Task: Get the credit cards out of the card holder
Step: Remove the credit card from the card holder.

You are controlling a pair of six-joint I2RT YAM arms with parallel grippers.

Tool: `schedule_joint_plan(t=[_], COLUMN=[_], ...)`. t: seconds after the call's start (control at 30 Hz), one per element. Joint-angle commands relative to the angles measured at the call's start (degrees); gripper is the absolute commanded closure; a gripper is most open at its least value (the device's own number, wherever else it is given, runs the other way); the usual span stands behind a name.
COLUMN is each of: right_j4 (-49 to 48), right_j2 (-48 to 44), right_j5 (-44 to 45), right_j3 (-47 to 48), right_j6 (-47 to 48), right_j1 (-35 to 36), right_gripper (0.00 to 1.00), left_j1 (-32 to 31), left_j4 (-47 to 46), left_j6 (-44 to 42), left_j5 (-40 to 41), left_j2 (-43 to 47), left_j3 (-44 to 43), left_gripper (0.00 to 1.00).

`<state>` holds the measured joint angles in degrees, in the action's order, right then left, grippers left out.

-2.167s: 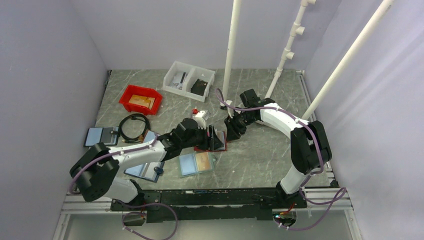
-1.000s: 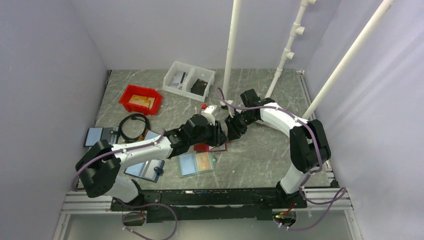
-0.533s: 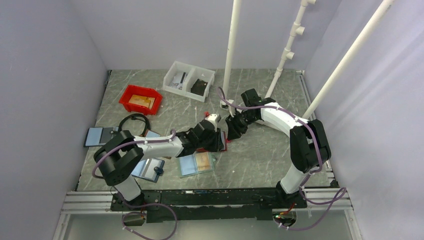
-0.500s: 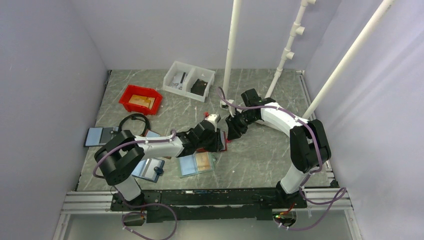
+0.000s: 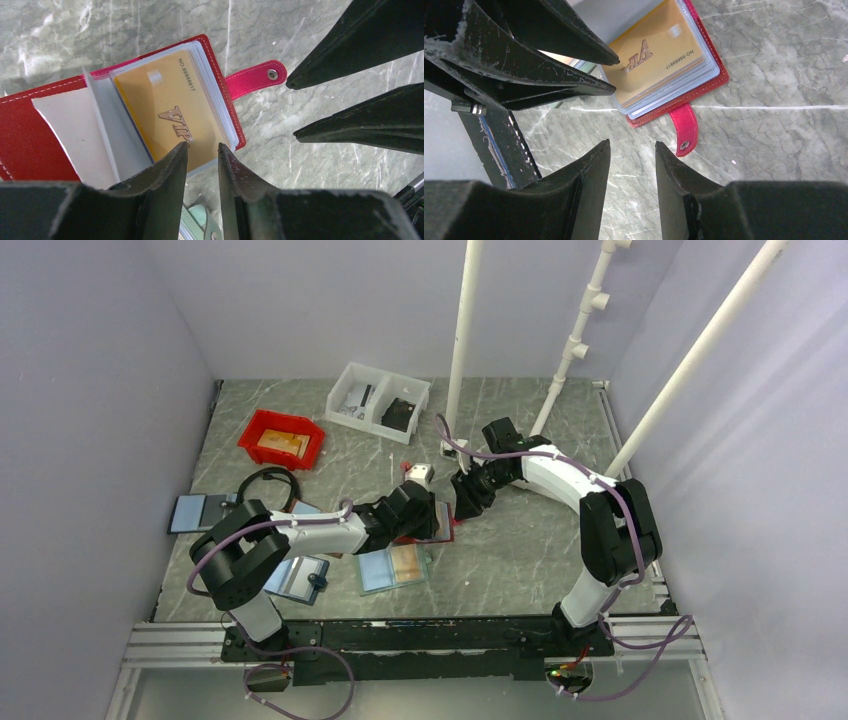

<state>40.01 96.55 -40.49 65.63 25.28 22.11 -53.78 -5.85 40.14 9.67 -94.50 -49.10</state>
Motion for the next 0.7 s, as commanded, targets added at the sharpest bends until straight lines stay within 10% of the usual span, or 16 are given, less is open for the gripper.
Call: schedule_joint_plan(t=[0.0,0.67], right_j4=[-1.07,-1.08], right_j2=[0.38,1.35], right_j5=[-0.29,-0.30], right_j3=[2.14,2.23], right_j6=[0.02,0.07], right_j1=[-0.23,1.49], right_gripper=[0.59,0.59], left_j1=[0.74,4.91], left_j4=[0.05,0.65], left_j6=[0.76,2.52], left_j5=[2.62,0.31], left_j2=[1.93,4.62], left_j3=[0.67,3.46], left_gripper=[0.65,0.54])
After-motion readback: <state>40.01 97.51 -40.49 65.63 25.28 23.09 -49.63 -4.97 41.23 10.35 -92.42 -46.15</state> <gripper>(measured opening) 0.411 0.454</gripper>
